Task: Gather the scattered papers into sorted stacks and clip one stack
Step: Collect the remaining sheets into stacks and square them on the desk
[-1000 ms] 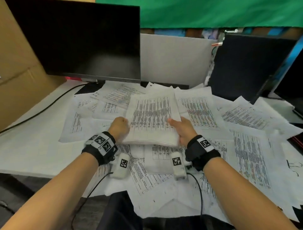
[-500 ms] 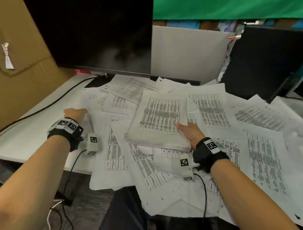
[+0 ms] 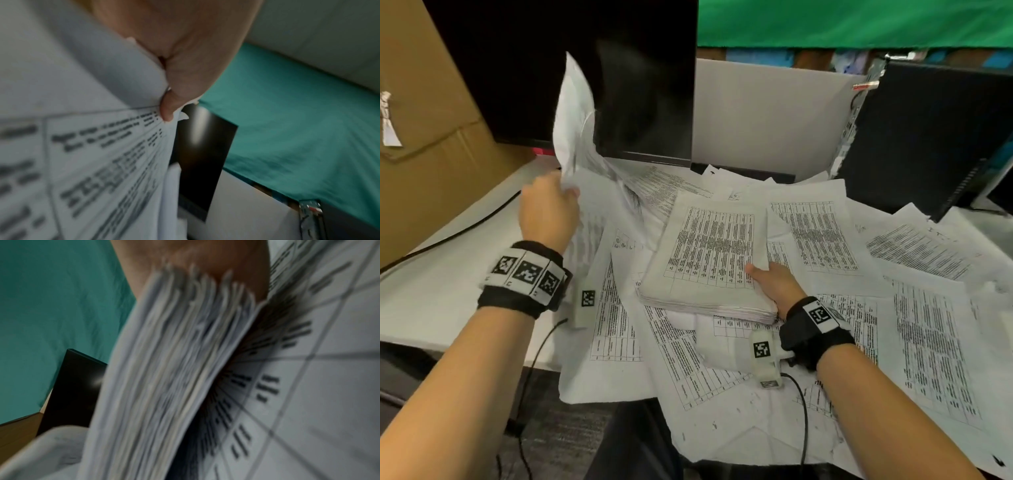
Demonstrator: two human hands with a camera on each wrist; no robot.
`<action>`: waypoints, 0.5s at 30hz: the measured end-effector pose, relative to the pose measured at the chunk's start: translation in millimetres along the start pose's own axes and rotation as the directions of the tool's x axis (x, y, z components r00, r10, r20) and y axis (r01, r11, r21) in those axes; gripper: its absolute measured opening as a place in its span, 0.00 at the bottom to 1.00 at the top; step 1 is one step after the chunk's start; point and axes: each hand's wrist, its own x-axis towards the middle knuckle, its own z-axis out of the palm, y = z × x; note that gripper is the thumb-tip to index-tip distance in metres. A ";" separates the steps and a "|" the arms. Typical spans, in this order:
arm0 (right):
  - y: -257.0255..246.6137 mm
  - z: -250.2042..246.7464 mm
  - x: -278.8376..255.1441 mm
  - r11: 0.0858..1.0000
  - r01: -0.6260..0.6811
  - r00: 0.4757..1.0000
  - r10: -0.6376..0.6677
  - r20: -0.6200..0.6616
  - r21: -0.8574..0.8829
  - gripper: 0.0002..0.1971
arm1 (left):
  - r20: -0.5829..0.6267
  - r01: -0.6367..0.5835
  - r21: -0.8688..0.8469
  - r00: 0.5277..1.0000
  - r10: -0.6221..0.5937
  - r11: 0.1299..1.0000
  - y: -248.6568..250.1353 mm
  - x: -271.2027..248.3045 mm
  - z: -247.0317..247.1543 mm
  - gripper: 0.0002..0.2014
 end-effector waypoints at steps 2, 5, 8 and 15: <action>-0.7 0.1 -1.4 1.000 0.000 1.000 0.000 0.000 0.011 0.19 | -0.138 -0.155 0.051 0.977 0.161 0.987 20.9 2.7 -27.4 0.10; -2.0 -0.3 -5.3 0.999 -0.008 1.000 0.009 -0.003 0.051 0.18 | -0.236 -0.394 -0.039 0.897 0.375 0.918 56.3 5.8 -69.8 0.12; -9.2 -2.6 -17.1 0.992 -0.037 0.999 0.036 0.017 0.122 0.22 | -0.323 -0.522 -0.169 0.831 0.454 0.836 87.9 6.0 -99.9 0.10; -69.8 -2.0 -66.6 0.891 0.450 0.887 -0.437 0.149 -0.065 0.57 | -0.325 -0.595 -0.350 0.801 0.503 0.723 129.6 6.7 -106.3 0.07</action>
